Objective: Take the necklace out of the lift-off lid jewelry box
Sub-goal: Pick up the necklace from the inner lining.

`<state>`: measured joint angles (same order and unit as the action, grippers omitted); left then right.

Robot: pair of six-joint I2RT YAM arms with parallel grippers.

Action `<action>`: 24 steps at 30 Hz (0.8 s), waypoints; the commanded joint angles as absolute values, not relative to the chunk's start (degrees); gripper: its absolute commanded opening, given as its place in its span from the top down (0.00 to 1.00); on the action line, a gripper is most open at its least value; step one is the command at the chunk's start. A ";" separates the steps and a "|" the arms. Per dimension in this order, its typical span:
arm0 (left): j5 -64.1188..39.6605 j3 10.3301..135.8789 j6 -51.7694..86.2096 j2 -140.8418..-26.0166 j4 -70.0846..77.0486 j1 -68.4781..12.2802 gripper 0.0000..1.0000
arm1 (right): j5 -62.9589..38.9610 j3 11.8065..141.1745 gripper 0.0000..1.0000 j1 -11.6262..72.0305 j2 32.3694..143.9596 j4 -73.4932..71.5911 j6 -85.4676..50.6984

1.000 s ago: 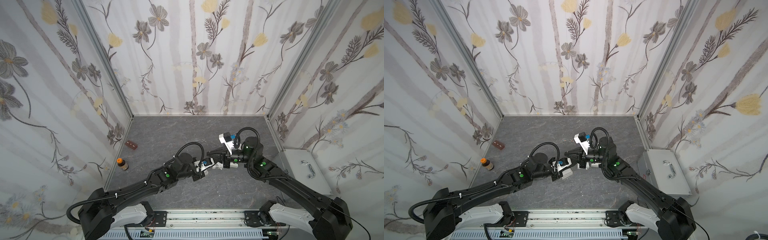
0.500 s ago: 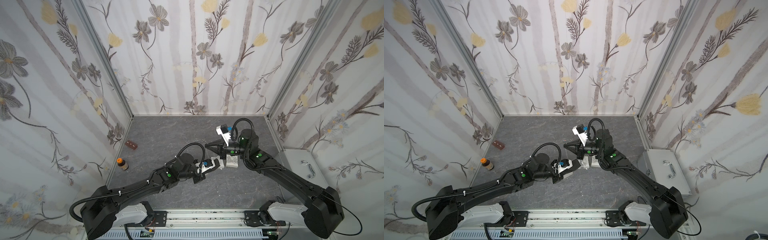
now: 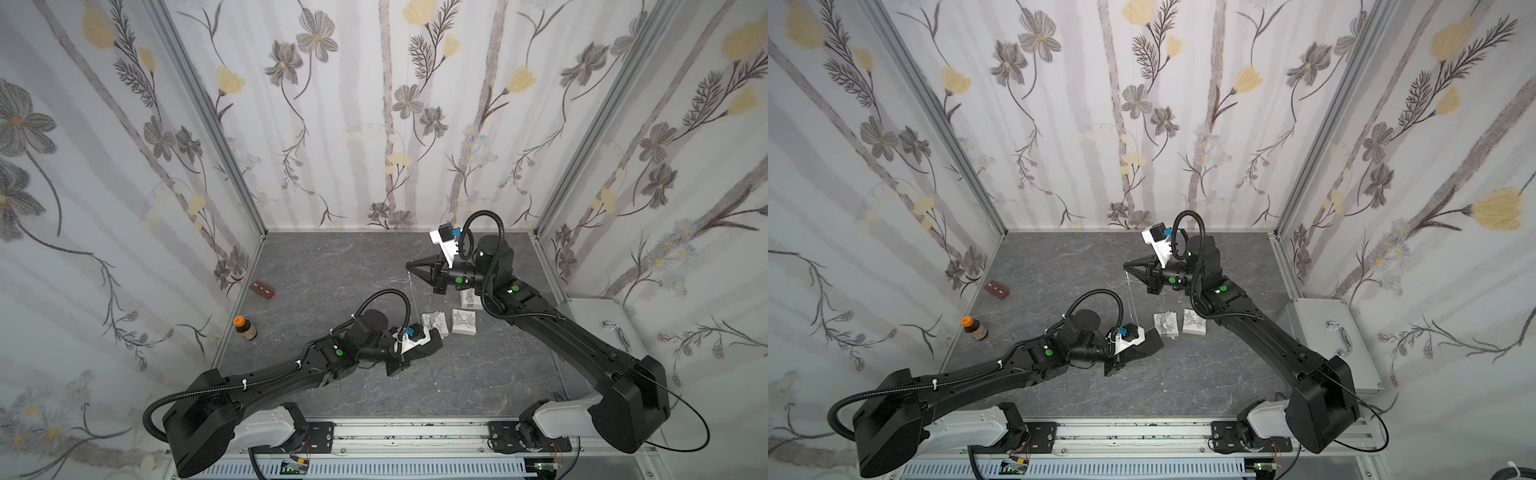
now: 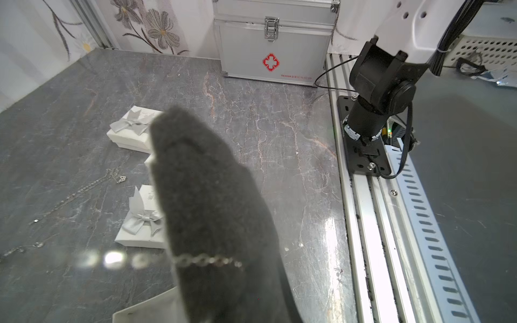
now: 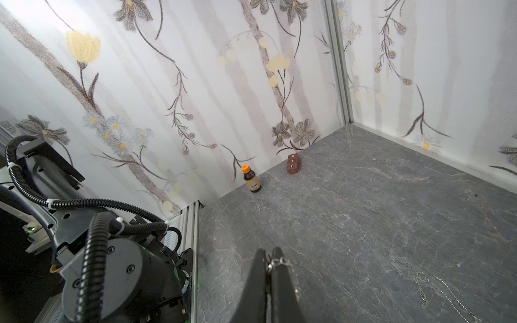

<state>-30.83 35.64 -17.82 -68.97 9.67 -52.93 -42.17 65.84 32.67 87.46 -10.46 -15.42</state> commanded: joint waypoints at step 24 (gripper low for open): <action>-31.51 33.21 -11.81 -65.27 13.13 -53.07 0.96 | -37.16 75.03 1.00 30.95 91.06 -3.66 -15.19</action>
<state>-35.55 33.98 -13.61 -67.59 11.27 -53.01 -38.70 74.61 31.35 90.30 -3.92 -15.35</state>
